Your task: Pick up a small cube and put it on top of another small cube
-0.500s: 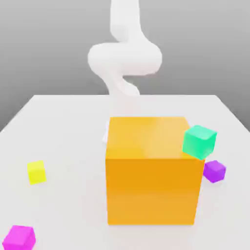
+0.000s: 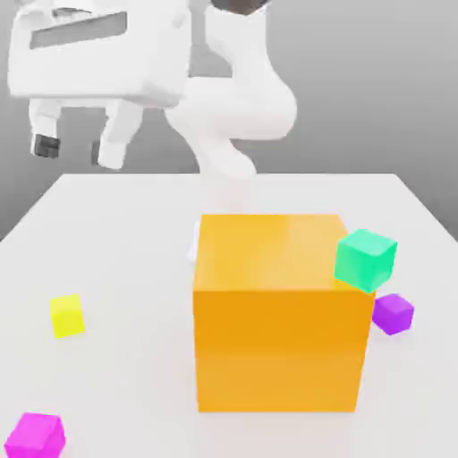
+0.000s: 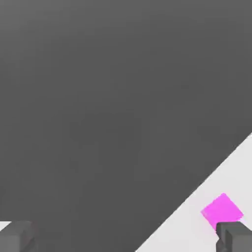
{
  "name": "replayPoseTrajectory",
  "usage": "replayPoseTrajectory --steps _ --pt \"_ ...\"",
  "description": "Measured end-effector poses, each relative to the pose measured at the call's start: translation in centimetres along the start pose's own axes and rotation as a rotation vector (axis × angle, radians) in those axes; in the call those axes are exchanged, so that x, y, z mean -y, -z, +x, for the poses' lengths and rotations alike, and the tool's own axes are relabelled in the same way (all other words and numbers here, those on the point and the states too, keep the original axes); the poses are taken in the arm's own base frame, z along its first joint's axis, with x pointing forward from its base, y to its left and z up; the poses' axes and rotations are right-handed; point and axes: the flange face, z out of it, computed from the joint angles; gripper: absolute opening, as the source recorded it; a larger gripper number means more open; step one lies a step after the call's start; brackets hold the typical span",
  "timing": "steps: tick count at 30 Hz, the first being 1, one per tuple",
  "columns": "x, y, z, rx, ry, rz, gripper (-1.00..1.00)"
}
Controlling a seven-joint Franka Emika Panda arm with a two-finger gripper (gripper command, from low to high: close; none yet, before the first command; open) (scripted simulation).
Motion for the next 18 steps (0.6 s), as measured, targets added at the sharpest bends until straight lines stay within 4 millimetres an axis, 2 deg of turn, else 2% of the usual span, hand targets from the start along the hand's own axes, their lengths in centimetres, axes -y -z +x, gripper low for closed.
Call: replayPoseTrajectory --steps 6,10,14,18 --pt "-2.3 -10.9 4.3 -0.006 -0.301 -0.153 0.0" --pt "-4.8 -17.7 5.7 -0.001 -0.485 -0.249 0.0" --pt "-8.2 -24.1 7.2 0.003 -0.683 -0.345 0.0" --pt "-10.9 -29.9 7.3 0.005 -0.764 -0.383 0.0"
